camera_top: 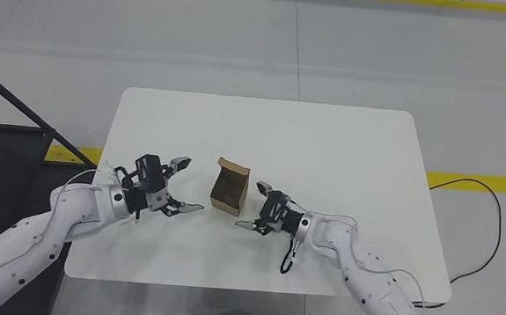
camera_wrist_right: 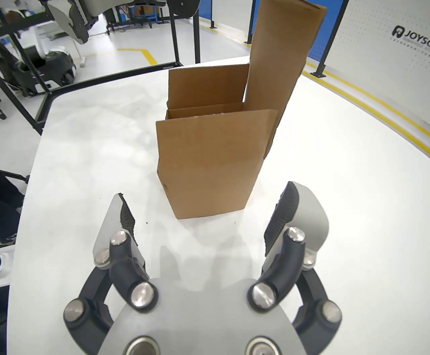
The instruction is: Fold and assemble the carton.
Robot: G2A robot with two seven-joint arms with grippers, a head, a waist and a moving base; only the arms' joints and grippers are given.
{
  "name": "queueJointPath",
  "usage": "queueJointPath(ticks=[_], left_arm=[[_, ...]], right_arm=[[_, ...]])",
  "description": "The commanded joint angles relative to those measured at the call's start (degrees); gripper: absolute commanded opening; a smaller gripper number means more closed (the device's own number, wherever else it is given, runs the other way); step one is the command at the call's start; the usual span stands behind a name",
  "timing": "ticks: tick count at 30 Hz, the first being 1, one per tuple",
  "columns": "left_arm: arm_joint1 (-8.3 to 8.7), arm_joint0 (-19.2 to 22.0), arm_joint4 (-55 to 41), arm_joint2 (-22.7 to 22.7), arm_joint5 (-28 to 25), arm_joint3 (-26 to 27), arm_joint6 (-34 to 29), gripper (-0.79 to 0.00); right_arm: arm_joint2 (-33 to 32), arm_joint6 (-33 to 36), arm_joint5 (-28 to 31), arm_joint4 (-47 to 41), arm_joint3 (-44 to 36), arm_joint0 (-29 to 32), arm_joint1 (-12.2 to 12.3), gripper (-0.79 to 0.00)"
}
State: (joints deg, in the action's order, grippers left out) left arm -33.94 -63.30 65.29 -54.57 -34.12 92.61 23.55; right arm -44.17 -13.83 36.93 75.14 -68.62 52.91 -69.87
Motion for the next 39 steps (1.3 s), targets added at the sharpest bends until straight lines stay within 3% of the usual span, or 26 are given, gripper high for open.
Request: queueJointPath(ticks=[1, 11, 22, 36, 39], left_arm=[[-0.2, -0.63, 0.93, -0.26, -0.35, -0.54, 3.57, 0.0], [-1.05, -2.07, 4.02, -1.47, -1.91, -0.81, 7.29, 0.0], [-2.12, -2.47, 4.97, -2.76, -3.16, -1.04, 7.51, 0.0], [-3.47, -2.54, 5.89, -4.16, -4.76, -1.82, 6.78, 0.0], [-3.73, -2.59, 6.12, -4.47, -5.07, -2.02, 6.77, 0.0]], right_arm=[[1.18, -2.74, 2.85, -0.57, 3.28, -2.02, -0.75, 0.0], [6.25, -13.74, 5.05, 5.21, 12.36, -7.66, -3.79, 0.0], [8.6, -16.79, 3.07, 7.23, 18.99, -10.92, -6.42, 0.0], [10.23, -22.11, 4.57, 7.76, 24.88, -13.31, -9.02, 0.0], [10.54, -23.35, 5.22, 8.03, 25.99, -13.76, -9.49, -0.08]])
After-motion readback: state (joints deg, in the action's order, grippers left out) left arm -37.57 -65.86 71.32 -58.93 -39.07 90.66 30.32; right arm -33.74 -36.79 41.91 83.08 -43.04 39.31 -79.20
